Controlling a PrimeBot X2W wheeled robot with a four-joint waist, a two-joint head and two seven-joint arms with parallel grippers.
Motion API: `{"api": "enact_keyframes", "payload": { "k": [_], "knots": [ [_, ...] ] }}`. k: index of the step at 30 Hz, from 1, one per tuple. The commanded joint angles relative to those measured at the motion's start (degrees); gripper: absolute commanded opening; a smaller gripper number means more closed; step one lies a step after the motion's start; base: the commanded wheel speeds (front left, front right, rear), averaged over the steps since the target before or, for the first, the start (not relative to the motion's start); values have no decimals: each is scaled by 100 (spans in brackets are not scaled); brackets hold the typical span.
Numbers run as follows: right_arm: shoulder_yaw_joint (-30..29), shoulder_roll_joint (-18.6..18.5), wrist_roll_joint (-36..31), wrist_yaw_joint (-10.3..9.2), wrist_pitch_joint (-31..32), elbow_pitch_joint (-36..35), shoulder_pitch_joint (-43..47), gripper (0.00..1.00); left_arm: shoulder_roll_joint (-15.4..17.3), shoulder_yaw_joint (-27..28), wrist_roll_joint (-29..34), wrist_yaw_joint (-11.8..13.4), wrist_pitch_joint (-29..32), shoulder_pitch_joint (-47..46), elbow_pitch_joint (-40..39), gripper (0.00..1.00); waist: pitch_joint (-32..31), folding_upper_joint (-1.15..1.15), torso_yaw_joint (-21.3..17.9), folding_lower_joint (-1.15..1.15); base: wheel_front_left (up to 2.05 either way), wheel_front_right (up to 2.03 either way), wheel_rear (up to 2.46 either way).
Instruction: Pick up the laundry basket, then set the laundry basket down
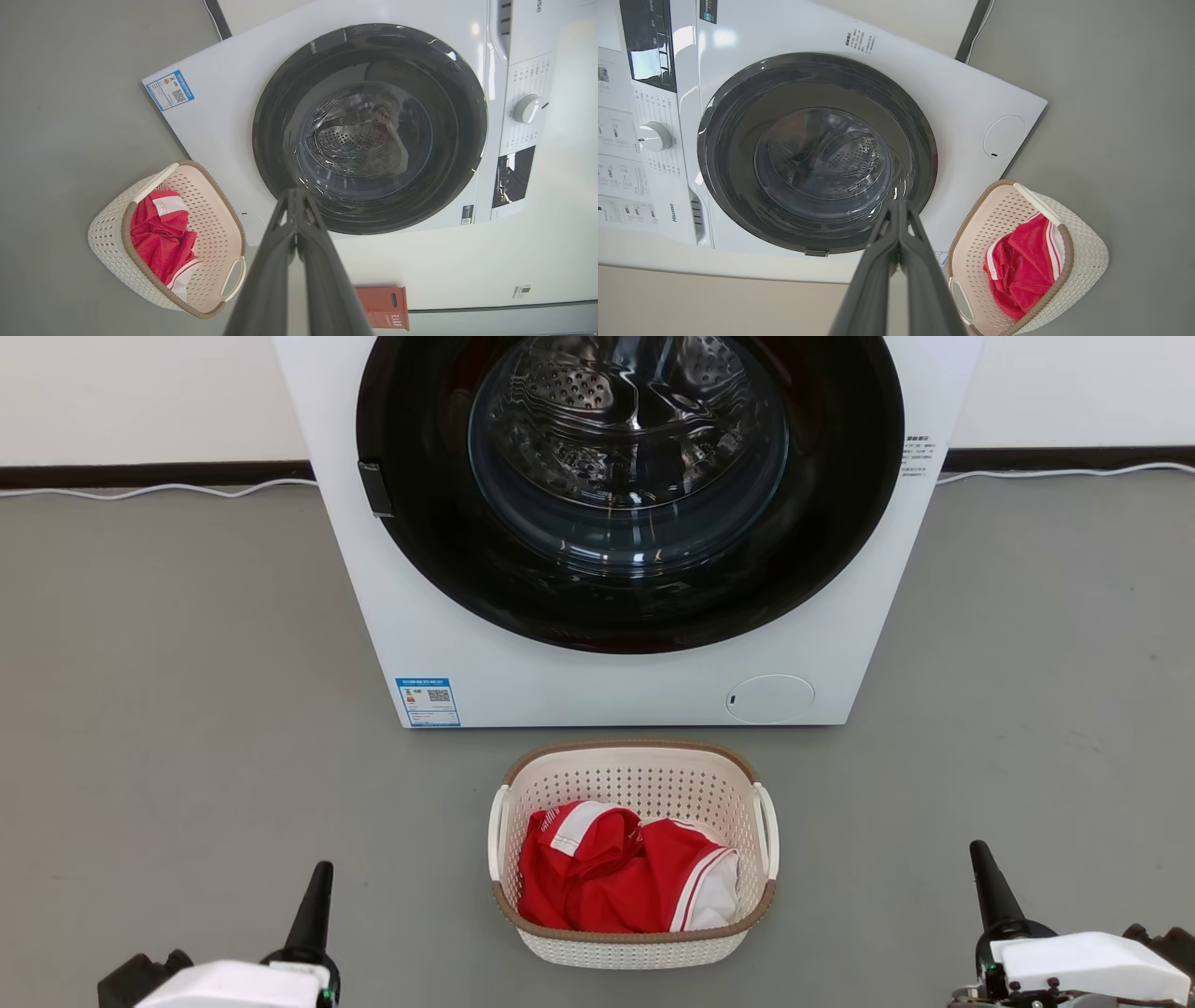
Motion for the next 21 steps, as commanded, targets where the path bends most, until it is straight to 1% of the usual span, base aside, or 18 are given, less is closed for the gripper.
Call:
{"api": "enact_keyframes", "payload": {
  "k": [1,21],
  "knots": [
    [94,-65,237,33,85,-229,-325,0,62,156,-212,-87,45,-376,-179,0,1,0,-1,0,0,0,0],
    [78,-72,1608,39,397,-383,-421,0,81,216,-1405,-155,365,-549,-249,0,13,0,-17,0,0,0,0]
  ]
}}
